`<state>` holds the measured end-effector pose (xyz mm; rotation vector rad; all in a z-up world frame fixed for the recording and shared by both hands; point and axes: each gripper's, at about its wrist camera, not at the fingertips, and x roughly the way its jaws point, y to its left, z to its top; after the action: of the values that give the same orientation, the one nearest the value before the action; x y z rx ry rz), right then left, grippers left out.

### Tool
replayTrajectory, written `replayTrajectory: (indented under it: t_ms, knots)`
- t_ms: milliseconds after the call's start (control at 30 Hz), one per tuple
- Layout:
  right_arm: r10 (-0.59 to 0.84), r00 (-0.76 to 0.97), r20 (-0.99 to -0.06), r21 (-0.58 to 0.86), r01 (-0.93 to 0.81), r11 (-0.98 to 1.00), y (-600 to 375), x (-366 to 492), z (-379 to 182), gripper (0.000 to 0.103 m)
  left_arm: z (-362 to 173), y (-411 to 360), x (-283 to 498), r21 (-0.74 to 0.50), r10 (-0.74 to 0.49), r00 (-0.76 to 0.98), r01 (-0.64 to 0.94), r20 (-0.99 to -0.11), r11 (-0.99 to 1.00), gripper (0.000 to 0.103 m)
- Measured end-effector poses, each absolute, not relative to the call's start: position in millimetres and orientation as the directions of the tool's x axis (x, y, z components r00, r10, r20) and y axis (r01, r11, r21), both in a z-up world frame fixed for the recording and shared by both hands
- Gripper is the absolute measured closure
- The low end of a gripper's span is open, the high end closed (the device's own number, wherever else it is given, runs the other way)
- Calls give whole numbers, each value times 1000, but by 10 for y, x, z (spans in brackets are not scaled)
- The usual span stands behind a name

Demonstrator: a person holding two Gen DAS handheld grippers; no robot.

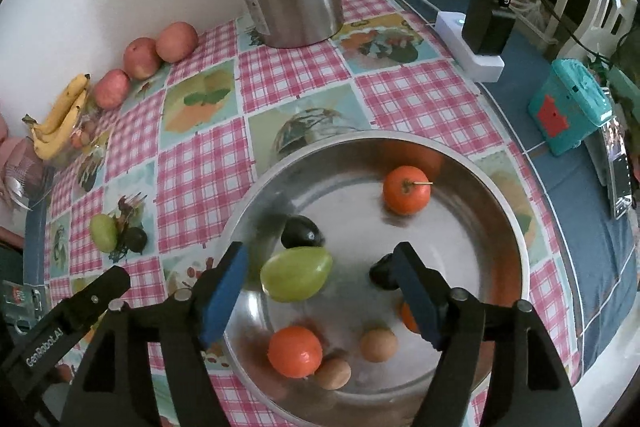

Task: Organize fruits
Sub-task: 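Withdraw both open tools from the plate toward the green fruit and plum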

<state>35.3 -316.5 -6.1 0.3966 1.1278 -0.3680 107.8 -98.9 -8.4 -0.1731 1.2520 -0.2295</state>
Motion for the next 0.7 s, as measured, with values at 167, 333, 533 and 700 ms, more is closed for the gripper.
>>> replayTrajectory:
  t_ms: [167, 333, 533, 700]
  knots:
    - [-89, 374, -923, 118, 497, 860, -3204, 336, -86, 27, -84, -982, 1080, -255, -266, 295, 76, -918, 964, 16]
    - [-73, 402, -913, 146, 486, 862, -3189, 330, -65, 7, -74, -968, 1085, -252, -264, 299, 78, -917, 964, 16]
    - [-50, 421, -906, 173, 476, 862, -3160, 339, -58, 7, -49, -948, 1089, -251, -261, 304, 74, -916, 965, 16]
    - [-48, 418, -907, 167, 463, 871, -3141, 357, -66, 7, -41, -934, 1093, -246, -255, 310, 68, -916, 967, 16]
